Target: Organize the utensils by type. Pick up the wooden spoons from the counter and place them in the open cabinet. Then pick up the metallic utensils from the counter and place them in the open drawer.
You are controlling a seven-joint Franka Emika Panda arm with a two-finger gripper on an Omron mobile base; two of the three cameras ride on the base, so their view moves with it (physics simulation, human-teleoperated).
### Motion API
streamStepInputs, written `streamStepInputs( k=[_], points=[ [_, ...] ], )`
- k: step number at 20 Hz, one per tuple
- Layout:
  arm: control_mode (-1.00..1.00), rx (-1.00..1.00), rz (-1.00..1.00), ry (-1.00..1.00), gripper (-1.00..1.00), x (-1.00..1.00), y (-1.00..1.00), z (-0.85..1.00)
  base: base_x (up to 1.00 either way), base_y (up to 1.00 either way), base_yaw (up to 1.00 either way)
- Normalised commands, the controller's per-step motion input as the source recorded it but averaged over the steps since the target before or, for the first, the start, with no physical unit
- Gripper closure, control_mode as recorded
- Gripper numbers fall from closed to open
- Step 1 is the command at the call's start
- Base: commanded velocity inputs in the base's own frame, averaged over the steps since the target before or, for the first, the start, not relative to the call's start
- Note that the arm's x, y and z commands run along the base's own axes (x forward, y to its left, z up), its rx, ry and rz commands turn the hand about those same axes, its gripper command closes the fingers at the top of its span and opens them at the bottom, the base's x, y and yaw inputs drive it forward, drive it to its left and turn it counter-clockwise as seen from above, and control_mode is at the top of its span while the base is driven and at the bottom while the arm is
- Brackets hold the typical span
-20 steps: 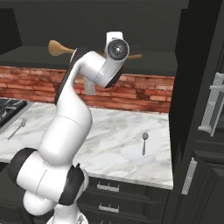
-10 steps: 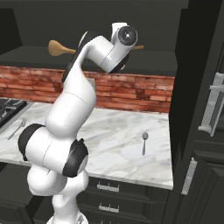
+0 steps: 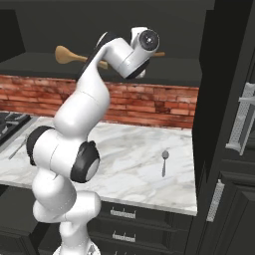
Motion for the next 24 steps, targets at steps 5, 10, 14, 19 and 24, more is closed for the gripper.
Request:
streamStepInputs(
  k=[5,10,14,19,24],
  points=[
    [-1.0,0.0,0.0,0.0,1.0,0.37,0.0,-0.14,0.0,0.0,0.0],
    [-1.0,0.0,0.0,0.0,1.0,0.3,0.0,-0.04,0.0,0.0,0.0],
    [-1.0,0.0,0.0,0.0,1.0,0.28,0.0,0.0,0.0,0.0,0.0],
    [-1.0,0.0,0.01,0.0,1.0,0.08,0.0,-0.14,0.0,0.0,0.0],
    [-1.0,0.0,0.02,0.0,-1.0,0.09,0.03,-0.23,0.0,0.0,0.0]
  ],
)
